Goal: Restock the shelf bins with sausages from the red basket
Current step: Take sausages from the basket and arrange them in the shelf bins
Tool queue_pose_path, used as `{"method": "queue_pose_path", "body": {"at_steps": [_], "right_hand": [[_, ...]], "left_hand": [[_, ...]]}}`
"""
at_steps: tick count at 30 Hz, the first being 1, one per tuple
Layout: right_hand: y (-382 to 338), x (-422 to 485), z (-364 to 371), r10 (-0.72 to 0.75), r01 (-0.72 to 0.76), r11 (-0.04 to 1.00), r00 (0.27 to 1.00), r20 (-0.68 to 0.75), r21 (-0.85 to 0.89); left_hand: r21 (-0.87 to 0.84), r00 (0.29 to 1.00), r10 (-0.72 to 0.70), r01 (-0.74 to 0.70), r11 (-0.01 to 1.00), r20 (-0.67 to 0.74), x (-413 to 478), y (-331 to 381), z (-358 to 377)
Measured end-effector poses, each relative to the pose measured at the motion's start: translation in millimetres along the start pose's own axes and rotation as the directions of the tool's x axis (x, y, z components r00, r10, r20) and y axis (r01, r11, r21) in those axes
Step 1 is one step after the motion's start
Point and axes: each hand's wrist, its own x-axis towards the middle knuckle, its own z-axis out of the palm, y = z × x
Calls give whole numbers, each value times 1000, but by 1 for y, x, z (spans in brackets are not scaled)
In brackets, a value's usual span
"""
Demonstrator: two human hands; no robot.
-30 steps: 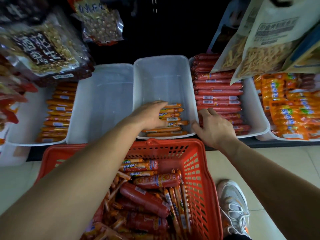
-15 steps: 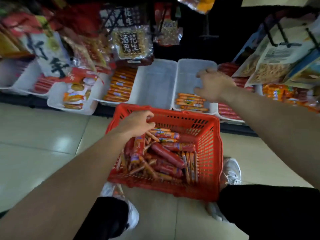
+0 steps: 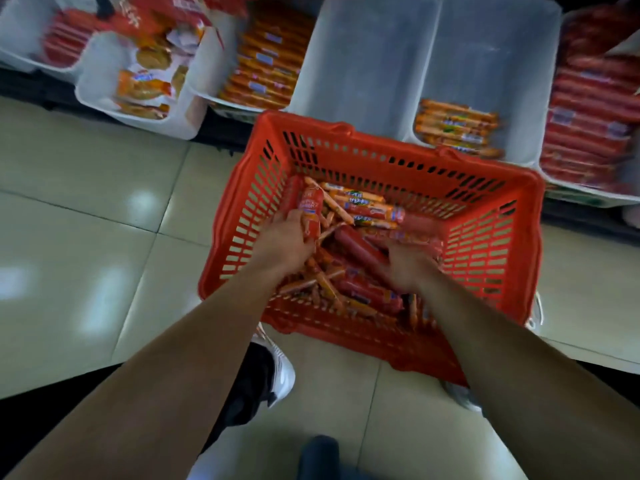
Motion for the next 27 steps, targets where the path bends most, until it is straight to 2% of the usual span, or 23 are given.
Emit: {"method": "queue_pose_path", "body": {"at_steps": [3, 6, 9, 13, 17, 22, 27], "right_hand": [[3, 11, 18, 59, -58, 998, 998, -34, 38], [4, 16, 23, 41, -41, 999, 996, -78, -2], [7, 18, 24, 41, -42, 998, 999, -23, -53], [8, 9, 24, 61, -58, 995, 998, 31, -82], [13, -14, 8, 68, -67, 998, 998, -12, 17], [18, -47, -35, 86, -70, 984, 992, -93, 165], [8, -86, -91, 51, -6, 961, 986, -156, 276]], "left_hand": [[37, 999, -45, 45, 998, 14, 14, 5, 2], [141, 998, -67, 64, 988, 12, 26, 12, -1], [192, 994, -100, 89, 977, 46, 34, 20, -6], [242, 993, -73, 49, 969, 92, 27, 24, -3], [117, 984, -70, 50, 992, 166, 12, 28, -5], [-40, 984, -4, 12, 999, 176, -9, 29, -35], [-25, 995, 74, -72, 997, 67, -33, 31, -109]]}}
